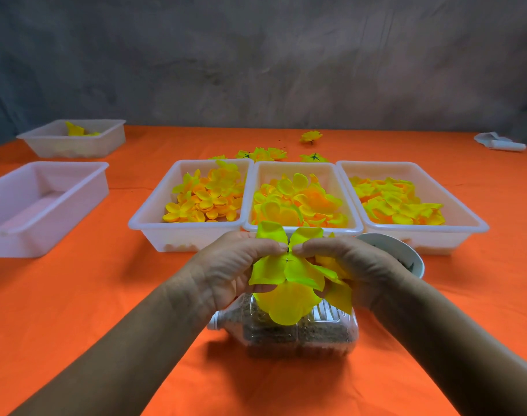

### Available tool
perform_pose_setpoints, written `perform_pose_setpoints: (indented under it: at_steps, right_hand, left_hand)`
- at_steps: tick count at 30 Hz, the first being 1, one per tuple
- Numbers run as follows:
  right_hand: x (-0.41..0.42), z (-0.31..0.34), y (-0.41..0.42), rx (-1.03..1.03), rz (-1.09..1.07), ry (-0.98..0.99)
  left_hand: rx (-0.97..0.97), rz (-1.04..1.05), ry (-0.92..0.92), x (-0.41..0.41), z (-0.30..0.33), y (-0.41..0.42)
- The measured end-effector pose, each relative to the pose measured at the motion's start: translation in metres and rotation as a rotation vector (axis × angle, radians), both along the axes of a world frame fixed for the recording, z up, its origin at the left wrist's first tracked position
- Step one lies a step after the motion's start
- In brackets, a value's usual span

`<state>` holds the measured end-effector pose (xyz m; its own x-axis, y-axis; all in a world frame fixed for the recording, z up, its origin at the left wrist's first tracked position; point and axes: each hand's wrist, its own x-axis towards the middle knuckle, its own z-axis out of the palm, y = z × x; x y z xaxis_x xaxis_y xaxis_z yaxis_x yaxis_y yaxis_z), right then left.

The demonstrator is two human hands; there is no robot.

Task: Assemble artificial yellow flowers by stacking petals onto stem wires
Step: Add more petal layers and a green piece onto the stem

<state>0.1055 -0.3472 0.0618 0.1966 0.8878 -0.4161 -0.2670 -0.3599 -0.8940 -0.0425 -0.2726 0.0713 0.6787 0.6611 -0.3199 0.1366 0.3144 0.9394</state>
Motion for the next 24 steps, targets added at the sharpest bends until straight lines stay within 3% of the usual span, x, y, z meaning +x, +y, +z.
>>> perform_pose_setpoints:
  at_steps: [24]
  right_hand:
    - [0.017,0.013,0.0,0.001,0.165,-0.185]
  left_hand:
    - [0.081,0.011,0.027,-0.005,-0.008,-0.004]
